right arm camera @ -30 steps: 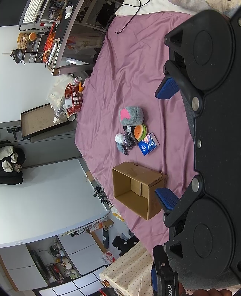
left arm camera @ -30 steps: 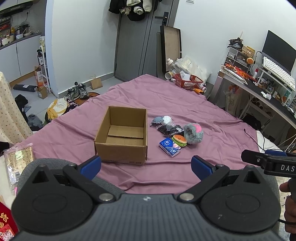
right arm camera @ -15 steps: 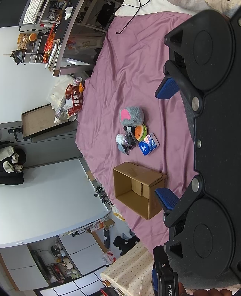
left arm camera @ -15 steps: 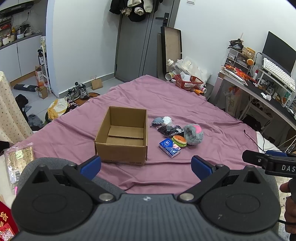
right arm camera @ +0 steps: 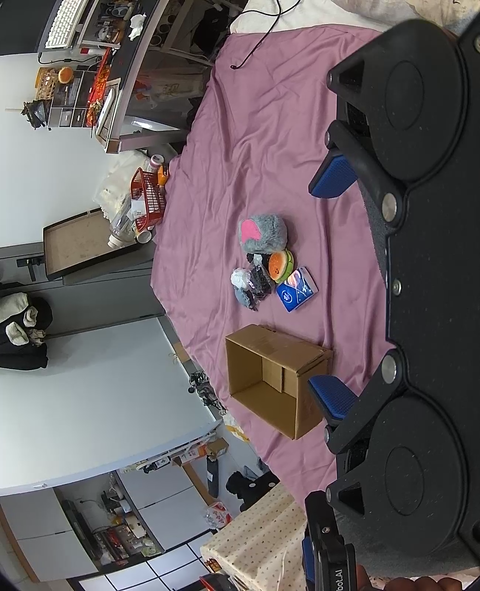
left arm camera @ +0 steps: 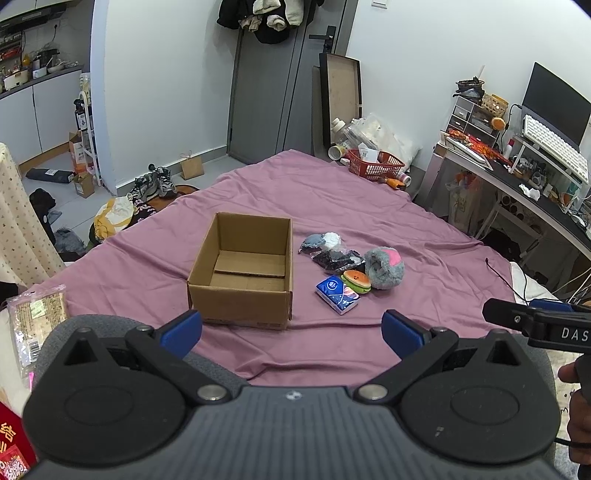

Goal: Organize soft objects

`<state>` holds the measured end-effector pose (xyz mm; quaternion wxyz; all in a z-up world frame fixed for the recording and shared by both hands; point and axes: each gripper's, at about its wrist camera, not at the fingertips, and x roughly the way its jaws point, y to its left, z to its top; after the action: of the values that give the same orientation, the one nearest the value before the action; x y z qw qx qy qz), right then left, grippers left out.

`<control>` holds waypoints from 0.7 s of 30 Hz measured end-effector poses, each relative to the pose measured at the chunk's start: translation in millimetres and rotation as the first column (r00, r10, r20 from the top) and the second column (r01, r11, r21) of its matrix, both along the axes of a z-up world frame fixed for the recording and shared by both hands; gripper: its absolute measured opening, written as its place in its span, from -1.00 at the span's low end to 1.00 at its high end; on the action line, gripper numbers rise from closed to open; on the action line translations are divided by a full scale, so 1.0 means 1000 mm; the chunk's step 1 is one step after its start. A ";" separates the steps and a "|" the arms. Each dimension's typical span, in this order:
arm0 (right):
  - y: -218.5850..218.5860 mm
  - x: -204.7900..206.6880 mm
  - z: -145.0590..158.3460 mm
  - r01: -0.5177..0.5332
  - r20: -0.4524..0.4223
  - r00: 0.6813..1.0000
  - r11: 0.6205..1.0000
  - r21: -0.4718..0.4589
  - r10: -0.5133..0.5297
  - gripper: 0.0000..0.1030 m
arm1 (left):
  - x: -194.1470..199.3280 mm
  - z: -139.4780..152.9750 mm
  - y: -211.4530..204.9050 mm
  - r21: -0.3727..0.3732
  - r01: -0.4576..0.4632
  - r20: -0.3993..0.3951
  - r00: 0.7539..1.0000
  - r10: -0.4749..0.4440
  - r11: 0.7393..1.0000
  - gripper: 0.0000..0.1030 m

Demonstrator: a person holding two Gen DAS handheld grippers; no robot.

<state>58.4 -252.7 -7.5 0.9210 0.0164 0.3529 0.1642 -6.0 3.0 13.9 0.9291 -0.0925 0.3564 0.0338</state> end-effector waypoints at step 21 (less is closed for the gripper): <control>-0.014 0.025 -0.013 -0.016 -0.042 0.999 0.998 0.060 0.019 1.00 | 0.019 -0.012 -0.007 -0.020 0.003 0.002 1.000 -0.003 1.000 0.99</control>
<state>83.5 -266.2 -20.6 0.9109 0.0444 0.3674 0.1823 13.0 -4.1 2.1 0.9285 -0.1013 0.3561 0.0290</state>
